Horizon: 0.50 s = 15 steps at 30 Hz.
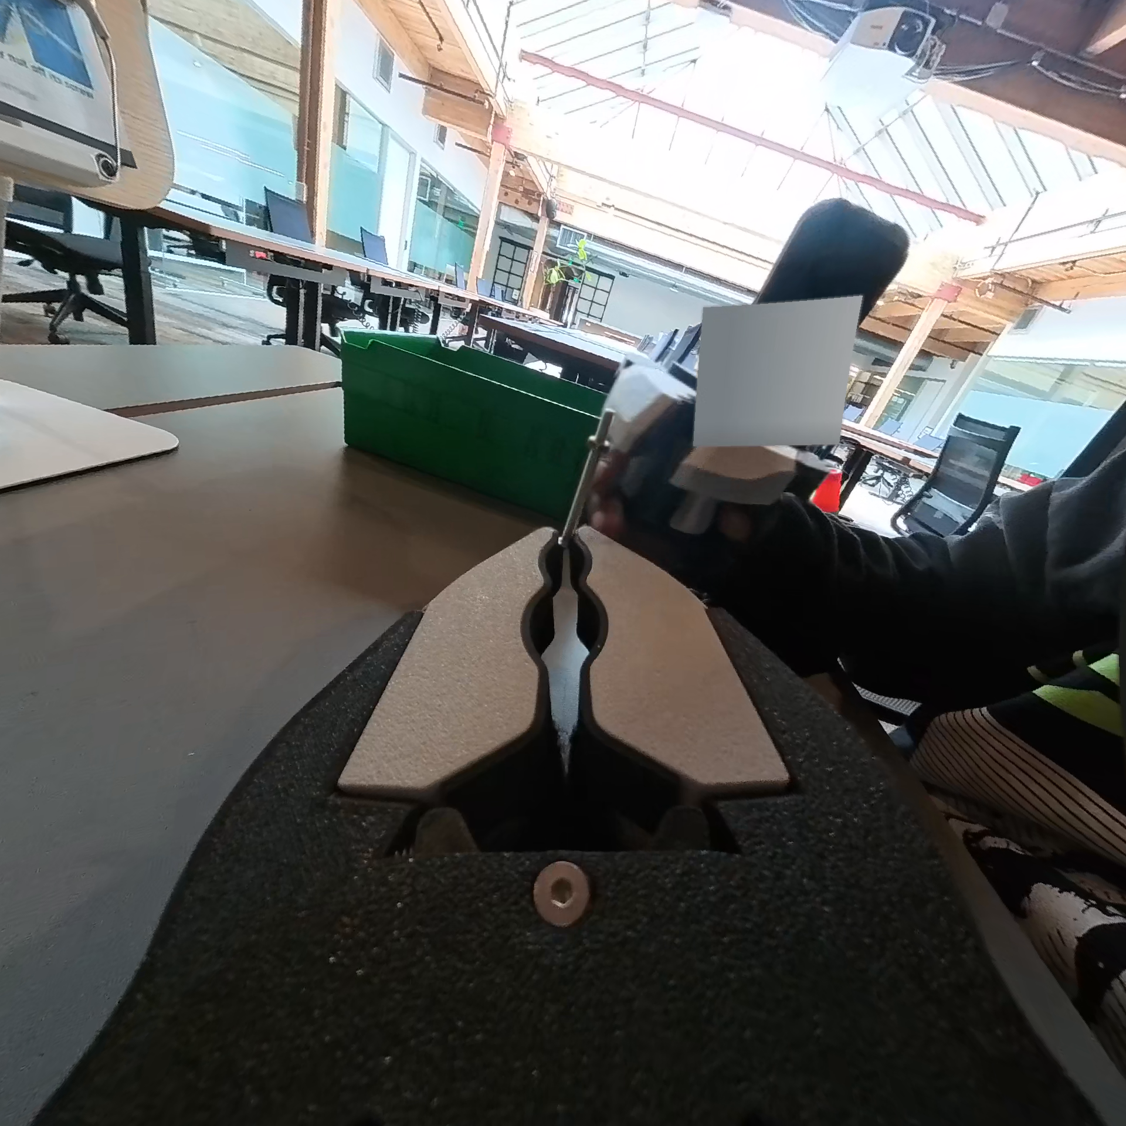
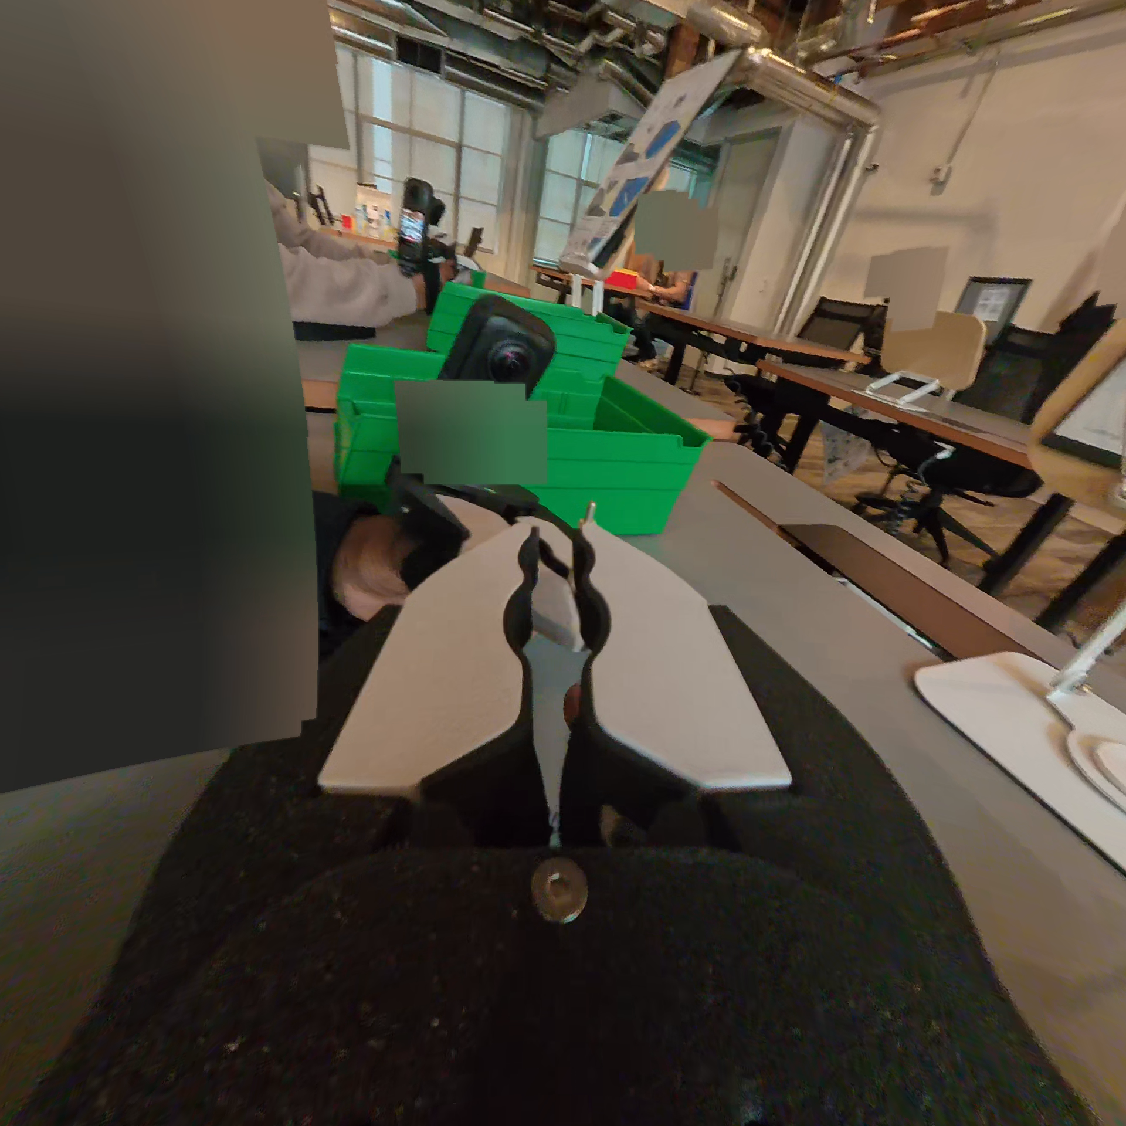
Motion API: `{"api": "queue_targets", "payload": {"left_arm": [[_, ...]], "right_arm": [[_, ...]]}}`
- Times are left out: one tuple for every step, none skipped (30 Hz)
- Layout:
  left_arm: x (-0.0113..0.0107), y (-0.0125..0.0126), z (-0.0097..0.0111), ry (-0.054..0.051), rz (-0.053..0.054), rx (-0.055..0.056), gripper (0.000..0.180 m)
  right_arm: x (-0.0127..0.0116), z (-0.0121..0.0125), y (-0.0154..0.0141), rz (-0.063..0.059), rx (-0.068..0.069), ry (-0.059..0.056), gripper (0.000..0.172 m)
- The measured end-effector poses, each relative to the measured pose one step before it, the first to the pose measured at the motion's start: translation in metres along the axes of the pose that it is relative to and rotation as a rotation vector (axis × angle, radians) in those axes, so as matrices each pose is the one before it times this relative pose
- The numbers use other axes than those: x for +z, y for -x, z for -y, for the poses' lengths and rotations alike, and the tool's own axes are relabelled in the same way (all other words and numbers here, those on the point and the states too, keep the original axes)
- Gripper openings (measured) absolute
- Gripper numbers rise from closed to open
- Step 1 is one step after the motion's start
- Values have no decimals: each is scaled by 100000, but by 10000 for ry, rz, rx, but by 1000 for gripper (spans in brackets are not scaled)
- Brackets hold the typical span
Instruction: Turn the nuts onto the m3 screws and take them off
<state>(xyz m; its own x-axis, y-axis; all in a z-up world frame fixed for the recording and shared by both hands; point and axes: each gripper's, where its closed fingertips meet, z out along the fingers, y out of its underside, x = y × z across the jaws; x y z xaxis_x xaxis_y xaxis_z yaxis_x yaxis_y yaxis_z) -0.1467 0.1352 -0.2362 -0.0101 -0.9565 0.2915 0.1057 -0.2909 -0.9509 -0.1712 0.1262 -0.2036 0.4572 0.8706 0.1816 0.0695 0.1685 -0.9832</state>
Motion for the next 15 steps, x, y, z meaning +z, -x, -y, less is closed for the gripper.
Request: {"api": "queue_targets", "payload": {"left_arm": [[12, -12, -11, 12, -4, 7, 1], [-5, -2, 5, -8, -11, 0, 1], [0, -22, -1, 0, -17, -1, 1], [16, -26, -22, 20, -17, 11, 1], [29, -34, -38, 31, -8, 28, 1], [19, -26, -36, 31, -2, 28, 1], [18, -19, -22, 18, -6, 14, 1], [7, -9, -9, 4, -2, 3, 1], [1, -3, 11, -1, -1, 1, 1], [5, -6, -12, 6, -2, 9, 1], [21, -31, -21, 13, -5, 22, 1], [8, -44, -2, 4, -11, 33, 1], [9, -17, 12, -12, 8, 33, 1], [9, -15, 17, -12, -1, 24, 2], [23, -46, 7, -2, -17, 41, 2]], "right_arm": [[152, -342, -291, -157, 25, 159, 12], [189, -359, -81, -47, 34, 168, 16], [191, -270, -35, -27, 41, 137, 18], [169, -168, -31, -37, 39, 86, 18], [124, -109, -28, -25, 43, 62, 17], [74, -55, -21, -2, 53, 39, 14], [47, -26, -40, -1, 93, 17, 10], [17, -35, -59, -2, 102, 29, 8], [-12, -52, -42, 12, 70, 37, 6], [-20, -36, -67, -9, 50, 34, 3], [-28, 13, 4, 31, 46, 22, 2], [-17, 17, 83, 67, 79, 29, 1], [6, 15, -7, 9, 87, 29, 1], [1, -8, -29, 3, 97, 38, 1], [-11, 9, -5, 38, 112, 31, 1]]}}
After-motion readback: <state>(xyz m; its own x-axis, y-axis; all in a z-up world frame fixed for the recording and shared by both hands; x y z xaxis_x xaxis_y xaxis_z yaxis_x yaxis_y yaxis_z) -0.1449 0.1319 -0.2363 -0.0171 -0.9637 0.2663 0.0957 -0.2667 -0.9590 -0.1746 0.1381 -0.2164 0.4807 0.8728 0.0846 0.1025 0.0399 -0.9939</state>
